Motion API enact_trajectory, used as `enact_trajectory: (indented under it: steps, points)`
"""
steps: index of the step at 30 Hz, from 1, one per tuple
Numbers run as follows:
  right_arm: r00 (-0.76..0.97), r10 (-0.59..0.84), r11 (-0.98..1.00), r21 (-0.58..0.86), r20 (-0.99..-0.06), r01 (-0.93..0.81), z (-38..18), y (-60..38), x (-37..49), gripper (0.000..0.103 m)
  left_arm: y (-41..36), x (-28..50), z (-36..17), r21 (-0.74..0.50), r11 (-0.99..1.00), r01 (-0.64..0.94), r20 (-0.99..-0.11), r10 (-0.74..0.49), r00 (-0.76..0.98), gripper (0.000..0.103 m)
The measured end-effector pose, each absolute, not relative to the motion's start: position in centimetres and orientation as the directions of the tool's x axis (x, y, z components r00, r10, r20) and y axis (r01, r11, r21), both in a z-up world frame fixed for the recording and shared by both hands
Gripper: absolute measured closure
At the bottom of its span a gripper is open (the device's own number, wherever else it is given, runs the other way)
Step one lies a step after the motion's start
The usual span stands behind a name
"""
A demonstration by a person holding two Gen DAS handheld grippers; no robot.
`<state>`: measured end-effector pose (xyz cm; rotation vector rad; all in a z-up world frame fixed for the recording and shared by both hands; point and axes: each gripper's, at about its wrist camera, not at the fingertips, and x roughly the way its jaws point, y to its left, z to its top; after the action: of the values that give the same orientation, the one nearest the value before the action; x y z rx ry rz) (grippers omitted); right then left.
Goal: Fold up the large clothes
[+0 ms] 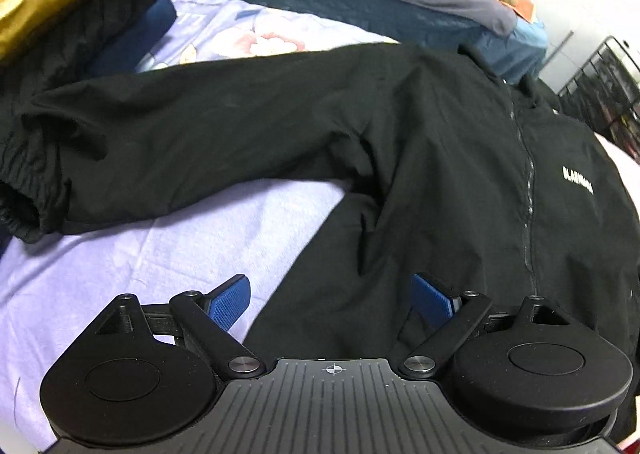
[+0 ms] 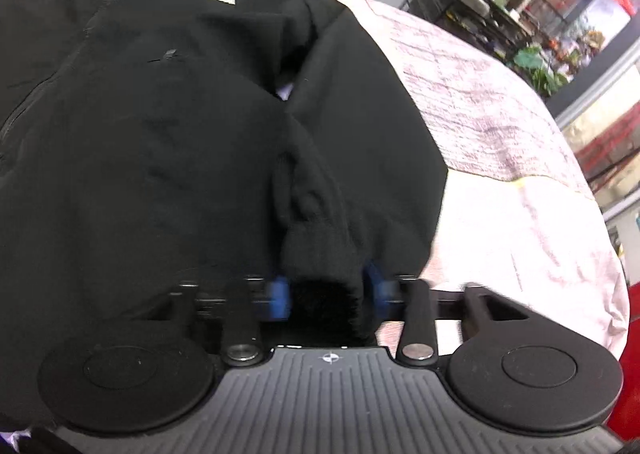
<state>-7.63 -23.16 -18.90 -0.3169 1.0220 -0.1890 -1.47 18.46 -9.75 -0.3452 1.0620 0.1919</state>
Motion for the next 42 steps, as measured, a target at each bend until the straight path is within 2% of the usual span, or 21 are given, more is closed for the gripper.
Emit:
enact_trajectory:
  steps: [6,11,15,19,23,25,27,29,32,36,39,42]
  points:
    - [0.585,-0.342,0.939,-0.286,-0.735,0.190,-13.8,-28.5,-3.9,0.085,19.2,-1.1,-9.7,-0.180,0.912,-0.368,-0.884,0.014,0.467,0.000]
    - [0.619,-0.431,0.898,-0.246,-0.657,0.364,-7.6,-37.4,2.3,0.086,19.0,-1.4,-9.3,-0.169,0.907,-0.385,-0.887,0.031,0.461,0.000]
    - [0.605,-0.489,0.844,-0.168,-0.628,0.509,-3.2,-44.9,7.3,0.087,19.1,-2.0,-9.0,-0.162,0.894,-0.418,-0.889,0.051,0.455,0.000]
    - [0.542,-0.583,0.790,-0.268,-0.605,0.551,-2.0,-50.0,12.0,0.086,19.6,-2.9,-8.7,-0.141,0.873,-0.467,-0.891,0.093,0.444,0.000]
    - [0.463,-0.610,0.774,-0.359,-0.643,0.522,-5.1,-51.1,15.6,0.083,20.6,-4.2,-8.3,-0.130,0.839,-0.529,-0.892,0.135,0.432,0.000]
    - [0.421,-0.638,0.754,-0.415,-0.644,0.509,-7.2,-50.7,16.8,0.073,21.0,-4.9,-8.0,-0.117,0.826,-0.551,-0.891,0.158,0.425,0.000]
    - [0.385,-0.675,0.721,-0.452,-0.630,0.524,-9.3,-49.6,17.4,0.039,21.5,-5.6,-7.6,-0.103,0.814,-0.572,-0.889,0.182,0.419,0.000]
    - [0.386,-0.689,0.708,-0.453,-0.614,0.542,-10.7,-49.1,17.5,0.023,22.1,-6.4,-7.3,-0.090,0.803,-0.589,-0.886,0.206,0.416,0.000]
    - [0.423,-0.664,0.735,-0.435,-0.616,0.520,-11.6,-48.0,16.7,0.020,23.6,-7.2,-6.7,-0.048,0.789,-0.612,-0.880,0.257,0.401,0.000]
    - [0.499,-0.577,0.806,-0.351,-0.647,0.477,-11.3,-46.1,14.4,0.015,26.4,-8.0,-4.5,0.052,0.764,-0.643,-0.833,0.389,0.395,0.000]
    - [0.585,-0.430,0.892,-0.224,-0.688,0.393,-10.3,-44.3,12.0,0.007,28.8,-8.6,-2.5,0.138,0.732,-0.667,-0.778,0.497,0.385,0.000]
    - [0.642,-0.249,0.963,-0.117,-0.726,0.241,-10.0,-42.0,9.2,0.005,30.6,-8.9,-1.5,0.163,0.738,-0.655,-0.757,0.520,0.396,0.000]
